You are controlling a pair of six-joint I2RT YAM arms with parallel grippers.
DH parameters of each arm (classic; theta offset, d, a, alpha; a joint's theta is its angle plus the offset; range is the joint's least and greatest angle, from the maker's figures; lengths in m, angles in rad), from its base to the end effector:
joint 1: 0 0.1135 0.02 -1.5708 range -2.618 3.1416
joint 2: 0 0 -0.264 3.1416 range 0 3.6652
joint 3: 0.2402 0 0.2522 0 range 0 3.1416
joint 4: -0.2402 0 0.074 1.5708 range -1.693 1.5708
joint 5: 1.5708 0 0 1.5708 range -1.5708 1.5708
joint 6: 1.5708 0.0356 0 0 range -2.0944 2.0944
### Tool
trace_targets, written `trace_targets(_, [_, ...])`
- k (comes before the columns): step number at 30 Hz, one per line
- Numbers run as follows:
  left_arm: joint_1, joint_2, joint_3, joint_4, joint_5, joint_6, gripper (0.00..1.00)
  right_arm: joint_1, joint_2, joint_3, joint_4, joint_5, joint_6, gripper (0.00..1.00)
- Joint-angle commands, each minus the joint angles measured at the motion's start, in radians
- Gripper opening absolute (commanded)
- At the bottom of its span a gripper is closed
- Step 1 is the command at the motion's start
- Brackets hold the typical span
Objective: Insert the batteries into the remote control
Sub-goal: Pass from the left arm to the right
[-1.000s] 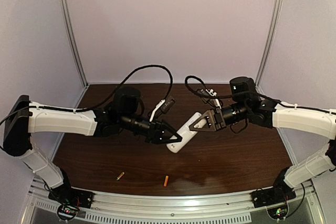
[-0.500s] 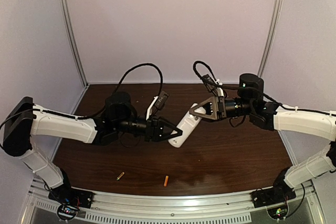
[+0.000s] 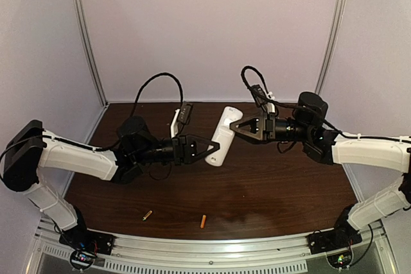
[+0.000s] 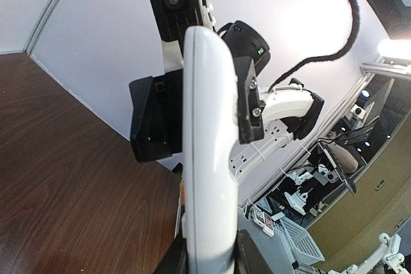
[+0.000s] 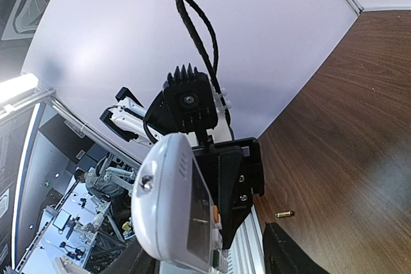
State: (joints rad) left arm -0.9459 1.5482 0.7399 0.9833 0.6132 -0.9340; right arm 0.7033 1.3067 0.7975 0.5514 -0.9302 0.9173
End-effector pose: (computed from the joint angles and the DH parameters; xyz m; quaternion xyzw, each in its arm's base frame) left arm 0.1754 -0.2781 0.2597 0.2349 0.6113 -0.7043 0.2742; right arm 0.2023 0.2089 0.3053 -0.2559 0.6496 0.6814 0.2198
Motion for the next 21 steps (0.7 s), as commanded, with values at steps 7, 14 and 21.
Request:
trace_targets(7, [0.006,0.025,0.004,0.109,-0.017,-0.039,0.0,0.021,0.053,0.011,0.082,0.047,0.031,0.59])
trace_targets(14, [0.005,0.039,0.004,0.104,-0.032,-0.052,0.0,0.024,0.076,0.038,0.072,0.069,0.024,0.45])
trace_targets(21, [0.004,0.039,0.011,0.066,-0.03,-0.04,0.0,0.025,0.086,0.037,0.072,0.072,0.025,0.18])
